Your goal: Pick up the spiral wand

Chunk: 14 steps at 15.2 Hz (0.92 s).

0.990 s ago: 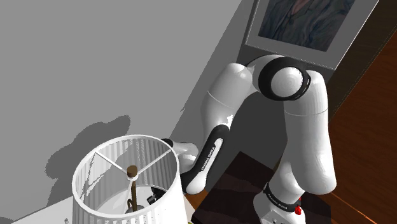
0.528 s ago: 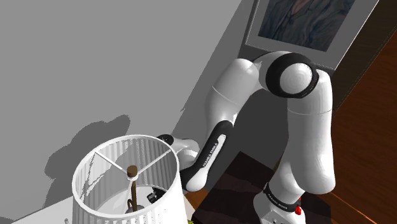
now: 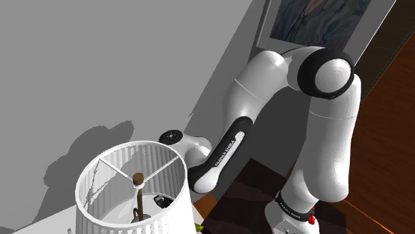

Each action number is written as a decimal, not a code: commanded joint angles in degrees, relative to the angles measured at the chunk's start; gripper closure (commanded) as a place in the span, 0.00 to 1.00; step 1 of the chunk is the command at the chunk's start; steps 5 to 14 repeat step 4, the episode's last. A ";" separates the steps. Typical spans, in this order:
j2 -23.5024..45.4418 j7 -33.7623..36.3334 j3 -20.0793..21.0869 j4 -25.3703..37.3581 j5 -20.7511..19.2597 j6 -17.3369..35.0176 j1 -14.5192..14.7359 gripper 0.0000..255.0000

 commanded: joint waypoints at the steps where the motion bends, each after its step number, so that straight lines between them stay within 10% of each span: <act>1: -1.63 -1.07 0.88 -0.25 1.37 -1.26 -0.71 1.00; 14: -2.58 -1.65 1.35 -0.36 2.19 -2.01 -1.03 1.00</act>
